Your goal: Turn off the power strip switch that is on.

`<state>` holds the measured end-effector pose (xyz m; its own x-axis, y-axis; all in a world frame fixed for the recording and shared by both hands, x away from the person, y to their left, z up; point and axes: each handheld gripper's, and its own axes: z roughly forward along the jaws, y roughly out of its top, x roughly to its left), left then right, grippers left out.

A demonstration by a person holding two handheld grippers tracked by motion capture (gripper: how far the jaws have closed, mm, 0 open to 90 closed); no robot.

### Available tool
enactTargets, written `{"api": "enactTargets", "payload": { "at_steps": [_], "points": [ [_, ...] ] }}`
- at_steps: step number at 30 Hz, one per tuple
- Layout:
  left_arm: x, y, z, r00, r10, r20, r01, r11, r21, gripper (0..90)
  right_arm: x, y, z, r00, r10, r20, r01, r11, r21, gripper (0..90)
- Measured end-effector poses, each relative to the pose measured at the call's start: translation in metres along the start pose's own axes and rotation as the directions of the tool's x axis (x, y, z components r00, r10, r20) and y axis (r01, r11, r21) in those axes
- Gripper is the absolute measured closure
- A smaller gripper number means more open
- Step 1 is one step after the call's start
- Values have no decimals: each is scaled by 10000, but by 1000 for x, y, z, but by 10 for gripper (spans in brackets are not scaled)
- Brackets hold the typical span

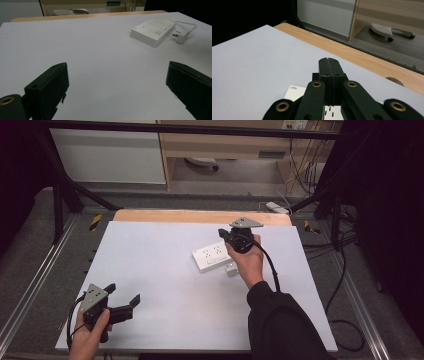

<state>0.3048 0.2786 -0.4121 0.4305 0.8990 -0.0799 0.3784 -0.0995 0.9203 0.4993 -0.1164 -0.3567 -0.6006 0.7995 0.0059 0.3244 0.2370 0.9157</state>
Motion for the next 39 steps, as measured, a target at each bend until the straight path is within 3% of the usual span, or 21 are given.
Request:
{"api": "enactTargets", "payload": {
  "at_steps": [16, 39],
  "points": [
    [1, 0, 0, 10000, -17, 16, 17, 10000, -18, 44, 7, -10, 26, 9995, 253, -207, -234, 9961, 847, 900],
    [2, 1, -1, 10000, -33, 22, 33, 10000, -35, 44, 9, -20, 36, 9986, 442, -290, -399, 9901, 1348, 900]
  ]
}}
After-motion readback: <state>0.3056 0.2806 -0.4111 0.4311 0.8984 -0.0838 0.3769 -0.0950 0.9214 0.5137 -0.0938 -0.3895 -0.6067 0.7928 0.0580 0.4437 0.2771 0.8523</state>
